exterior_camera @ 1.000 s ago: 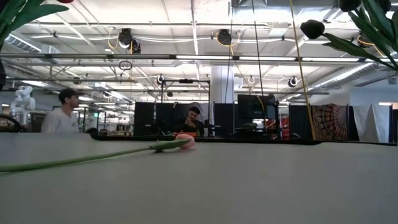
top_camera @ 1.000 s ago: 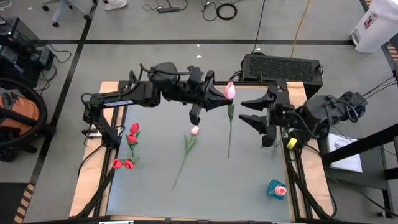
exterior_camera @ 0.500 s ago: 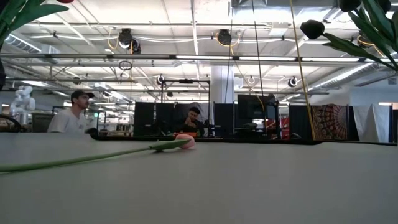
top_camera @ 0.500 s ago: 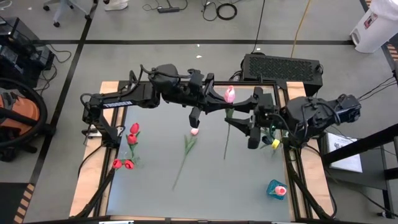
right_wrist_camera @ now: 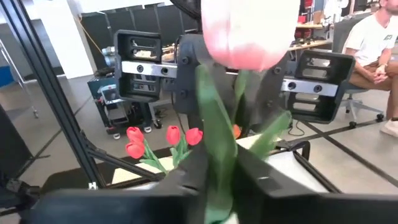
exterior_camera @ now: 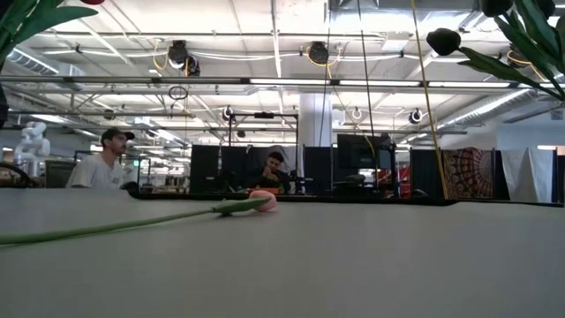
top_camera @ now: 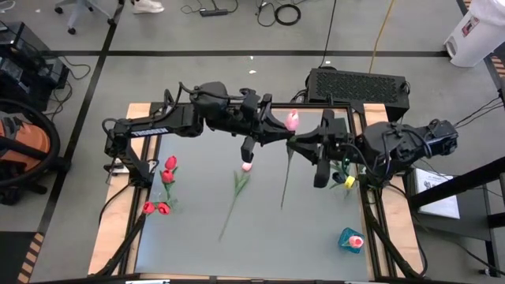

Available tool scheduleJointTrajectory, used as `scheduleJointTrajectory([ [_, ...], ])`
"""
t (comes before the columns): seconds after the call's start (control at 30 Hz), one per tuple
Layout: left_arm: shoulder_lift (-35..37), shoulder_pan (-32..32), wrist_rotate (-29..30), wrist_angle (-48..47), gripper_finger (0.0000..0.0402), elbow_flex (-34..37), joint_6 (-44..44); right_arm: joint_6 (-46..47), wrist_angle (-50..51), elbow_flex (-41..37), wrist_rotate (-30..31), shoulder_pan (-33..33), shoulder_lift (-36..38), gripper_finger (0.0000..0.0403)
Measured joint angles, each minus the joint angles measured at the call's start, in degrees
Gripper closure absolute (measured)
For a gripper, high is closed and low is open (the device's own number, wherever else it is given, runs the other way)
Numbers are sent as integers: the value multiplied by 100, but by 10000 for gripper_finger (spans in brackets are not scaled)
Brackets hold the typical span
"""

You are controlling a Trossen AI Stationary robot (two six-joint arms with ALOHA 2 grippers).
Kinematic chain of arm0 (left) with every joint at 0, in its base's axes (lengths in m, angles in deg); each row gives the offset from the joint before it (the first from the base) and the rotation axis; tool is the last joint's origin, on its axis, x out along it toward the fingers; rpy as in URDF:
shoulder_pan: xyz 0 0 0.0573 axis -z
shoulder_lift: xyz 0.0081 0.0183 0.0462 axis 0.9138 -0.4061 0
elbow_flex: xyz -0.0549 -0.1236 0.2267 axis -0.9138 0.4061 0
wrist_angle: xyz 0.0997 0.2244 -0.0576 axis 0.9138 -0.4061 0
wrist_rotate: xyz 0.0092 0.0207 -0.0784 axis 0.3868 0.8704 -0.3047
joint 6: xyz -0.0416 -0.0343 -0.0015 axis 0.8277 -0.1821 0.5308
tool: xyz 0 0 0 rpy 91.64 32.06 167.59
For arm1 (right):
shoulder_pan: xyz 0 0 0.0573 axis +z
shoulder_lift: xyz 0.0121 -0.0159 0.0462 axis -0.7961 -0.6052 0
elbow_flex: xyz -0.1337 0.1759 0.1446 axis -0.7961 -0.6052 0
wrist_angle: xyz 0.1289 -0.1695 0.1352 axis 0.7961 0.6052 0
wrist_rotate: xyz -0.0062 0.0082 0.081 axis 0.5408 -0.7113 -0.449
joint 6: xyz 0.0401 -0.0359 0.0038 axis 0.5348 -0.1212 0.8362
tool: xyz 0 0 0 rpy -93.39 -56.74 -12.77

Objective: Sort flowers into vase by color
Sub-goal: Put the top pink tulip into the blue vase

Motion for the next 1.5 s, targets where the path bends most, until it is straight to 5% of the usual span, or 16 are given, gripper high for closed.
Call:
scheduleJointTrajectory([
  [0.1, 0, 4, -22, 5, 368, 0, 2, -117, 11, 0, 9, -4, 0, 392],
  [1.03, 199, -24, 39, -232, 348, 11, -153, -367, 172, 0, -13, 4, 422, 403],
  [1.5, 979, -447, 840, -2522, 290, 7, -772, -363, 1094, 0, -20, 219, 1359, 403],
])
